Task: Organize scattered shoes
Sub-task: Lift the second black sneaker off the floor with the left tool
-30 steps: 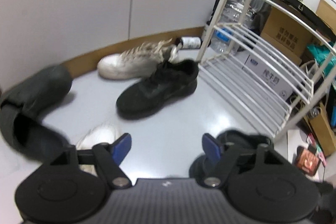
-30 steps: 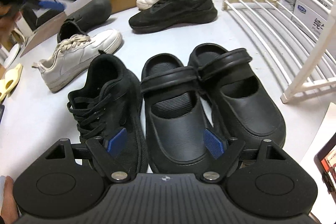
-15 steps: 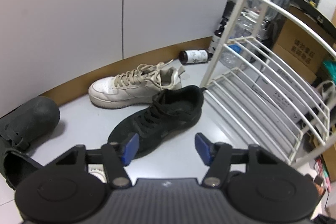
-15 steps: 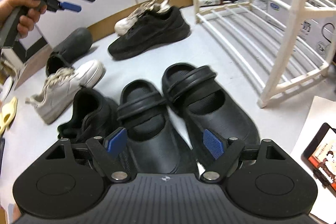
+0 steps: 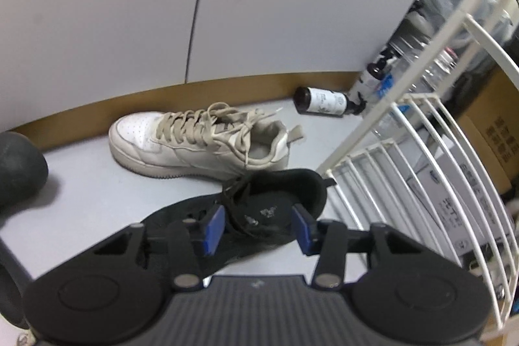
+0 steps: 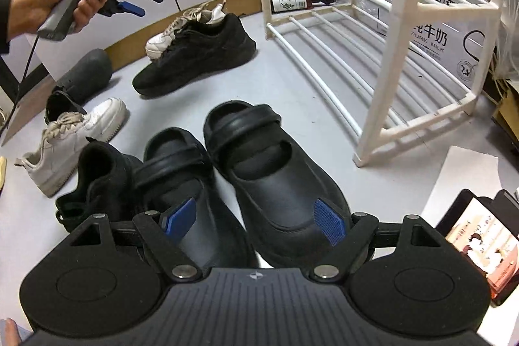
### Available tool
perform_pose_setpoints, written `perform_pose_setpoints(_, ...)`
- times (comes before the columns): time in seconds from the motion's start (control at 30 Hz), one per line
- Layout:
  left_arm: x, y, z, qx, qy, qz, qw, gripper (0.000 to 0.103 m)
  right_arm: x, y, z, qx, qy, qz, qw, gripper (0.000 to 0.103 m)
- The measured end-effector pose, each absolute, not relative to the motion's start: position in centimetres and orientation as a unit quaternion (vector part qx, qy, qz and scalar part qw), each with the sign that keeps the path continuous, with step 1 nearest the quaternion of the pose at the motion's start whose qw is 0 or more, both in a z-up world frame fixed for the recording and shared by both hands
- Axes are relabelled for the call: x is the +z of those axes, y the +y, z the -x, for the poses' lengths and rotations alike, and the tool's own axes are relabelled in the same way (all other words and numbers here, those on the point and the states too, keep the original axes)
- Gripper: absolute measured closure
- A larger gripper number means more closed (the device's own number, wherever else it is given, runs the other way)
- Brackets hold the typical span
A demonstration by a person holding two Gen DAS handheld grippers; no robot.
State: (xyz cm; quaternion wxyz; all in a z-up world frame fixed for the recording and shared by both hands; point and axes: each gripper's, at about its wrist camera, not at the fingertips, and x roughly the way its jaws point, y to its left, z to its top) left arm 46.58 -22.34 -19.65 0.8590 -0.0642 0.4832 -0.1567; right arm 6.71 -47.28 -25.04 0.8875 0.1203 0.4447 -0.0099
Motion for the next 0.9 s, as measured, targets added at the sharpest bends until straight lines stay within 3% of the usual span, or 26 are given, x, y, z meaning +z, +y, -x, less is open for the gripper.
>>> perform_pose_setpoints(0.13, -21.0, -22.5, -48.2, -0.147, 0.500, 0.086, 0.849, 0.058, -24.9, -49.8, -6.3, -0.042, 0.444, -0.130, 0.886, 0.019)
perform_pose_setpoints(0.27, -23.1, -22.3, -49.5, -0.141, 0.513, 0.103, 0.840, 0.074, -24.6, -50.9, -6.2, -0.057, 0.440, -0.126, 0.887, 0.019)
perform_pose_setpoints(0.9, -29.5, -21.1, -50.3, -0.084, 0.531, 0.200, 0.819, 0.072, -25.2, -49.6, -6.7, -0.041, 0.443, -0.108, 0.889, 0.019)
